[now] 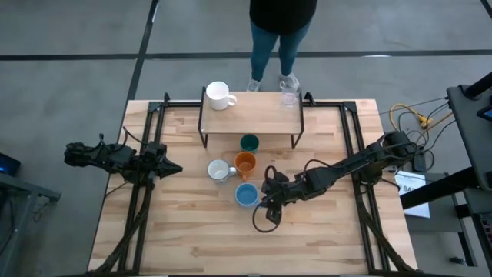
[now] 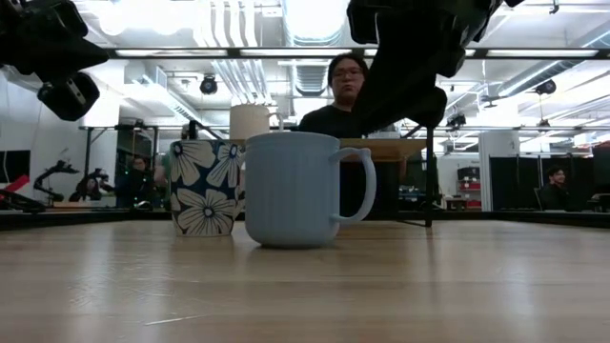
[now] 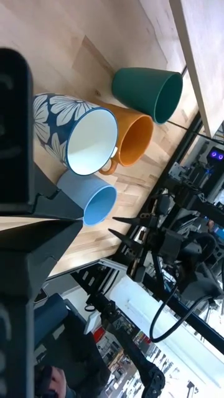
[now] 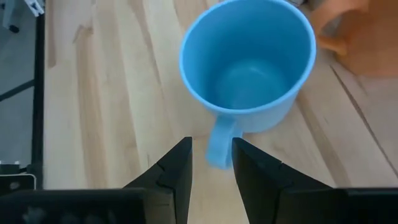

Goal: Stack small to large cups/mugs on shelf
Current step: Put the blue mug on the shelf

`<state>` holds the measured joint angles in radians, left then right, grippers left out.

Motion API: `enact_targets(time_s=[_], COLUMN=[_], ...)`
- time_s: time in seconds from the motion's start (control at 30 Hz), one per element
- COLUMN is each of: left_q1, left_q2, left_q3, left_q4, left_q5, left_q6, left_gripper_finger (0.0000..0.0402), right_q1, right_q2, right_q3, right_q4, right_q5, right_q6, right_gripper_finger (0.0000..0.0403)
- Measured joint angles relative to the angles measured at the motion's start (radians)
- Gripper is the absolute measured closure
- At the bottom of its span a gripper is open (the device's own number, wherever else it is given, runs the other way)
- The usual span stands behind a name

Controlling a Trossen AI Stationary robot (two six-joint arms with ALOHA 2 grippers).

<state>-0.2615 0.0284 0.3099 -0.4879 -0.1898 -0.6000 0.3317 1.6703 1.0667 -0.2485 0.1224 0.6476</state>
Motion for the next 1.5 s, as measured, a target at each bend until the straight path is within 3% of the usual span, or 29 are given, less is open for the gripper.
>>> enact_targets(time_s=[0.73, 1.1, 1.5], left_q1=[0.000, 0.000, 0.000], left_q2=[0.000, 0.002, 0.000], left_q3=[0.000, 0.000, 0.000], left_q4=[-0.016, -0.017, -0.020], left_q5=[0.000, 0.000, 0.000], left_q6=[-0.023, -0.024, -0.025], left_gripper_finger=[0.0402, 0.0402, 0.0402], right_q1=[0.009, 0.021, 0.015], right_q2=[0.006, 0.080, 0.087], right_q3=[-0.056, -0.057, -0.046], right_q4=[0.083, 0.154, 0.127], right_q5=[0.031, -0.018, 0.007], right_q6=[0.059, 0.068, 0.078], right_gripper_finger=[0.0296, 0.0296, 0.0296])
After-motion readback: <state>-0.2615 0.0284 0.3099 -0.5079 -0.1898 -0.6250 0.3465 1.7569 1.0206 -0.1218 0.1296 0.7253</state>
